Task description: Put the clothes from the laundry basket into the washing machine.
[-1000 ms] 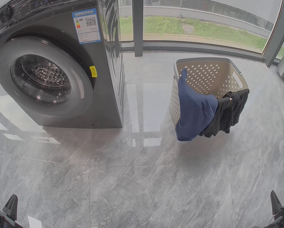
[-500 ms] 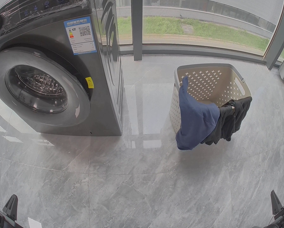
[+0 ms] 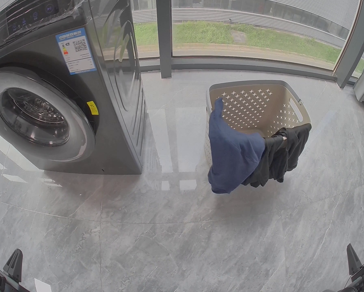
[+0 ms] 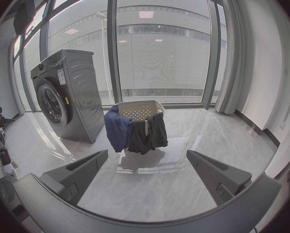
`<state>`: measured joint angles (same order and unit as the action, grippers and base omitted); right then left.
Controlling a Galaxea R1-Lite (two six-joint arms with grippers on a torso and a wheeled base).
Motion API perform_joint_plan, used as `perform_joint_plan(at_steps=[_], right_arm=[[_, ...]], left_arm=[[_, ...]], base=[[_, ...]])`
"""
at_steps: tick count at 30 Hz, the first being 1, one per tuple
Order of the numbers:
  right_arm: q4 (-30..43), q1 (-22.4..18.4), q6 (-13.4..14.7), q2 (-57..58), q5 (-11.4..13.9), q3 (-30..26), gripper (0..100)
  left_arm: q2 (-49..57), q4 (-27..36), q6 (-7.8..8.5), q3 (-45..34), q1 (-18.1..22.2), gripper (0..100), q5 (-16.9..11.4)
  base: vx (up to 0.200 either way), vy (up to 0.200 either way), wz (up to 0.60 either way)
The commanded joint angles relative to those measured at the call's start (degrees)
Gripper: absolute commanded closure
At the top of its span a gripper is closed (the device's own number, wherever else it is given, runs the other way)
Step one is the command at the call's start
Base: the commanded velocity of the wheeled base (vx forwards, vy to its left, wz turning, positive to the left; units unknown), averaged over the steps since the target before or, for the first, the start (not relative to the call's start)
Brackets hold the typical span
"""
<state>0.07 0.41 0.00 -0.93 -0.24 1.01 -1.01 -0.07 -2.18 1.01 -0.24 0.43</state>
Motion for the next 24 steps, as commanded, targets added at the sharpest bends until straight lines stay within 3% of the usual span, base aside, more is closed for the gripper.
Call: perform_joint_plan(at_steps=[1,8,17,24], right_arm=[[0.0,0.0,-0.1,0.7,0.0,-0.9,0],[0.0,0.0,-0.1,0.7,0.0,-0.9,0],[0.0,0.0,-0.1,0.7,0.0,-0.8,0],[0.0,0.0,-0.1,0.7,0.0,-0.8,0]], left_arm=[[0.9,0.0,-0.02,-1.0,0.0,100,0.0],[0.9,0.0,-0.02,-1.0,0.0,100,0.0],[1.0,0.0,-0.1,-1.0,0.0,100,0.0],[0.9,0.0,-0.1,-1.0,0.0,100,0.0]], base=[[0.0,0.0,0.0],[0.0,0.0,0.0],[0.0,-0.2,0.0],[0.0,0.0,0.0]])
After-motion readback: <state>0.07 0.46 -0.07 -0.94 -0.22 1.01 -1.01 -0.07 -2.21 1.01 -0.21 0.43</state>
